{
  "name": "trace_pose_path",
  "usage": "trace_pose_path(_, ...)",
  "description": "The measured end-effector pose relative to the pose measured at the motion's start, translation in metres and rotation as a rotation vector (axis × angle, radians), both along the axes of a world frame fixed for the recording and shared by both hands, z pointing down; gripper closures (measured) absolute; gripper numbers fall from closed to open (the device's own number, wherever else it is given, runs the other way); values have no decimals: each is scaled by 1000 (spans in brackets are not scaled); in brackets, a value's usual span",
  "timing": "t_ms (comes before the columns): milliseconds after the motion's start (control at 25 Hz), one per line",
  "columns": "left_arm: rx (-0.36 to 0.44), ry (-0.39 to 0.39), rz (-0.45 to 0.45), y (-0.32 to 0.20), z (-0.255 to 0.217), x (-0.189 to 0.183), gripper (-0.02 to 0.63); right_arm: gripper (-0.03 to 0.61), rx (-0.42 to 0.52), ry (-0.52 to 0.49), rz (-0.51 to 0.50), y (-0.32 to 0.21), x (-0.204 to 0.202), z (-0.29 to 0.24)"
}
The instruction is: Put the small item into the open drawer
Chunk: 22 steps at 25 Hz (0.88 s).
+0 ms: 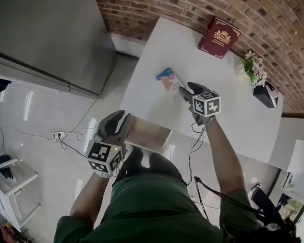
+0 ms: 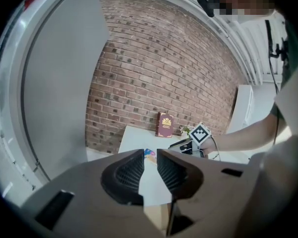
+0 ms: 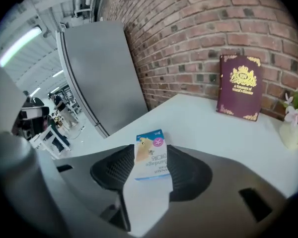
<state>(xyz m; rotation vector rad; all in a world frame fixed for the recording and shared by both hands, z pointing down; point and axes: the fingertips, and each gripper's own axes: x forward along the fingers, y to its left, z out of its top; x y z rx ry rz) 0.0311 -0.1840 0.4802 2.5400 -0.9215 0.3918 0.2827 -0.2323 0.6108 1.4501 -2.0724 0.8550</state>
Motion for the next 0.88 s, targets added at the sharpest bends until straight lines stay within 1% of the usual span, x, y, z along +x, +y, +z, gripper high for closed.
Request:
trace_pose_path(160, -1, 7, 1, 9, 7, -4, 551, 370, -152, -37, -88, -13, 1, 35)
trace_pose_path(320, 9, -31, 16, 21, 17, -10, 551, 374, -249, -27, -178, -29, -1, 55)
trace_pose_path(480, -13, -49, -12, 26, 26, -23, 551, 393, -310, -4, -242, -41, -5, 74)
trace_pose_path(680, -59, -33, -64, 31, 33, -38, 551, 400, -374, 19, -324, -45, -14, 93)
trace_pose_path(880, -89, -31, -95, 34, 37, -42, 551, 405, -422, -16, -355, -47, -15, 97)
